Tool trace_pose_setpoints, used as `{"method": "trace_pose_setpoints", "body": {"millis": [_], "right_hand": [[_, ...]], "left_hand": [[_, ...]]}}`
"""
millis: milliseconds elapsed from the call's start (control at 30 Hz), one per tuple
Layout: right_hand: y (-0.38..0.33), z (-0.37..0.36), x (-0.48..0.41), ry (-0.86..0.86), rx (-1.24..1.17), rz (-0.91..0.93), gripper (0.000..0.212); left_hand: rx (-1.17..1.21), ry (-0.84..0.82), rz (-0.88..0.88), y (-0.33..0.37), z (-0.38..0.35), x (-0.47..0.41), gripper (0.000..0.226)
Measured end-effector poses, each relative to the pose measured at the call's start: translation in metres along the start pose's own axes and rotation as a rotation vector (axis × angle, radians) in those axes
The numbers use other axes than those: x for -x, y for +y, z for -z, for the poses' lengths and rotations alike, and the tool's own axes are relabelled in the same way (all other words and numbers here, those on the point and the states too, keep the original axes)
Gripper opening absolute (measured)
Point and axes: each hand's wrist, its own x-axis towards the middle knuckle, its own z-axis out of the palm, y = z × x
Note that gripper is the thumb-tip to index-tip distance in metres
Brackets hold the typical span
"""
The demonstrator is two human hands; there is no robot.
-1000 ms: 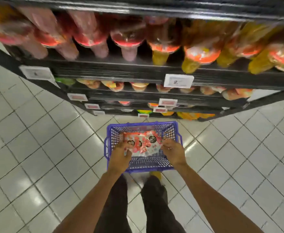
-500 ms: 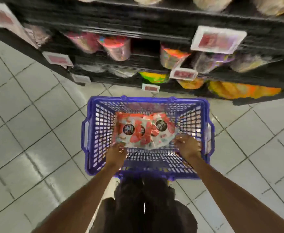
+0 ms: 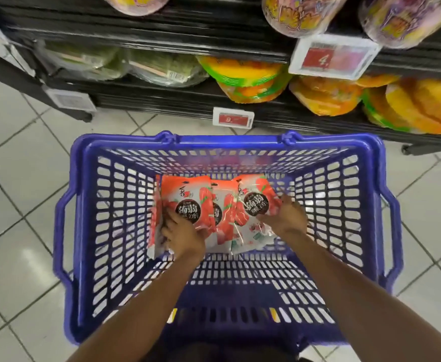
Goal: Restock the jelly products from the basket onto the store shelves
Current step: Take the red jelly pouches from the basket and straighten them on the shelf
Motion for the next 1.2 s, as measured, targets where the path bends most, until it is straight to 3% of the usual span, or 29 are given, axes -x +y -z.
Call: {"method": "trace_pose_setpoints", "body": {"millis": [133, 233, 400, 500, 633, 733, 867, 1067, 1200], "right_hand": [[0.000, 0.002, 0.005, -0.154, -0.098, -0.042, 0.053], [0.006, 0.006, 0.022, -0.205, -0.273, -0.077, 0.055], [0.016, 0.038, 0.085, -0.110, -0.940, -0.089, 0.045], [0.010, 0.076, 0.141, -0.121, -1.105, 0.001, 0.041], [-0.006, 0.146, 0.224, -0.059, -1.269, 0.049, 0.052], [-0.021, 0.212, 0.292, -0.003, -1.343, 0.125, 0.027], [-0.043, 0.306, 0.382, 0.074, -1.367, 0.248, 0.013], [-0.072, 0.427, 0.511, 0.224, -1.353, 0.440, 0.040], [-0.075, 0.482, 0.572, 0.386, -1.349, 0.516, 0.036]], "left_hand": [[0.081, -0.243, 0.132, 0.005, 0.011, -0.013, 0.128], [0.262, -0.241, 0.072, -0.007, 0.029, -0.011, 0.114], [0.491, -0.328, -0.160, -0.010, 0.085, 0.041, 0.099], [0.742, -0.390, -0.171, 0.004, 0.126, 0.089, 0.086], [0.835, -0.380, -0.284, 0.033, 0.209, 0.168, 0.073], [0.803, -0.294, -0.408, 0.050, 0.287, 0.230, 0.045], [0.861, -0.188, -0.570, 0.076, 0.393, 0.305, 0.061], [0.821, -0.124, -0.840, 0.121, 0.535, 0.406, 0.052], [0.850, -0.095, -0.968, 0.139, 0.596, 0.468, 0.043]]}}
